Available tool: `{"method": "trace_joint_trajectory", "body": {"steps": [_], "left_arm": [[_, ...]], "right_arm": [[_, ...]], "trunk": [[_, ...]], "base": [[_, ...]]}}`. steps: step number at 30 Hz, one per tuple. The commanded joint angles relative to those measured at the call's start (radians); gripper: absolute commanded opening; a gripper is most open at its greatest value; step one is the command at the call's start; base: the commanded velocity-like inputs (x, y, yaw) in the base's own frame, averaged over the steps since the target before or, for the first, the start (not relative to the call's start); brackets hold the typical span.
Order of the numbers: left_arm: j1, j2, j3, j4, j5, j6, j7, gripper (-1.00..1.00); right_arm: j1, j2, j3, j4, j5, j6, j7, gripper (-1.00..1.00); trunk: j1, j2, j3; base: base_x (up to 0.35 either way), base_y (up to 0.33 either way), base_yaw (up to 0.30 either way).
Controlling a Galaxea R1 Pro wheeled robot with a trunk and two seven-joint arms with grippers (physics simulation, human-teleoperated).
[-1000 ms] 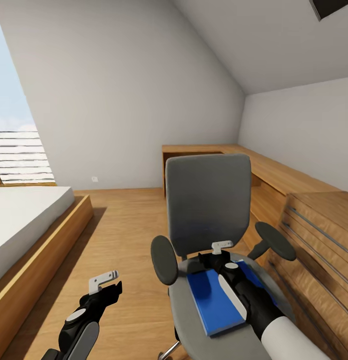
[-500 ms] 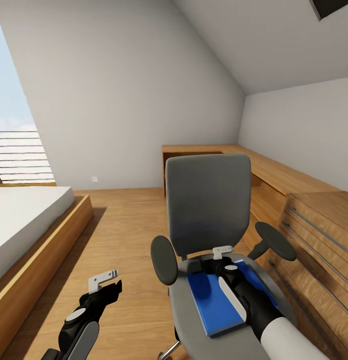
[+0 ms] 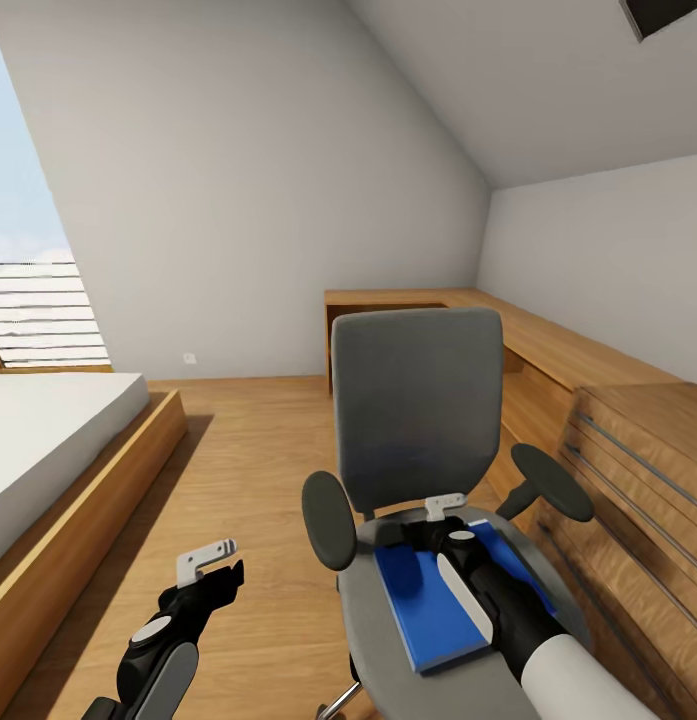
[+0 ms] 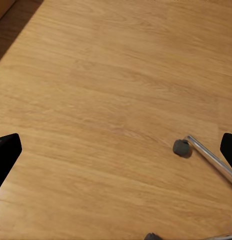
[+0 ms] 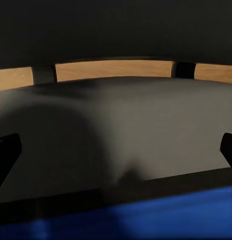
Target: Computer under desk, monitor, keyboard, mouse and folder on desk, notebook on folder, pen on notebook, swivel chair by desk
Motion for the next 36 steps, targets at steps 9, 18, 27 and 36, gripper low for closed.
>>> {"method": "trace_joint_trajectory", "body": {"steps": [9,18,27,36], "left_arm": [[-0.001,0.002,-0.002,-0.001,0.011,0.002,0.011,1.00],[-0.001,0.007,-0.001,0.004,0.013,0.002,0.011,1.00],[-0.001,0.007,-0.001,0.004,0.013,0.002,0.011,1.00],[-0.001,0.006,-0.001,0.004,0.014,0.002,0.011,1.00]], "right_arm": [[-0.002,-0.001,0.002,0.000,-0.011,0.034,-0.011,1.00],[-0.002,-0.001,-0.001,0.000,-0.010,0.043,-0.012,1.00],[-0.002,-0.001,0.000,0.001,-0.010,0.045,-0.012,1.00],[-0.002,-0.001,0.001,0.000,-0.010,0.044,-0.012,1.00]], "trunk": [[0.000,-0.001,-0.001],[0.000,-0.001,-0.001],[0.000,-0.001,-0.001],[0.000,-0.001,-0.001]], "base": [[0.000,0.000,0.000],[-0.058,0.000,0.000],[-0.093,0.000,0.000],[-0.029,0.000,0.000]]}}
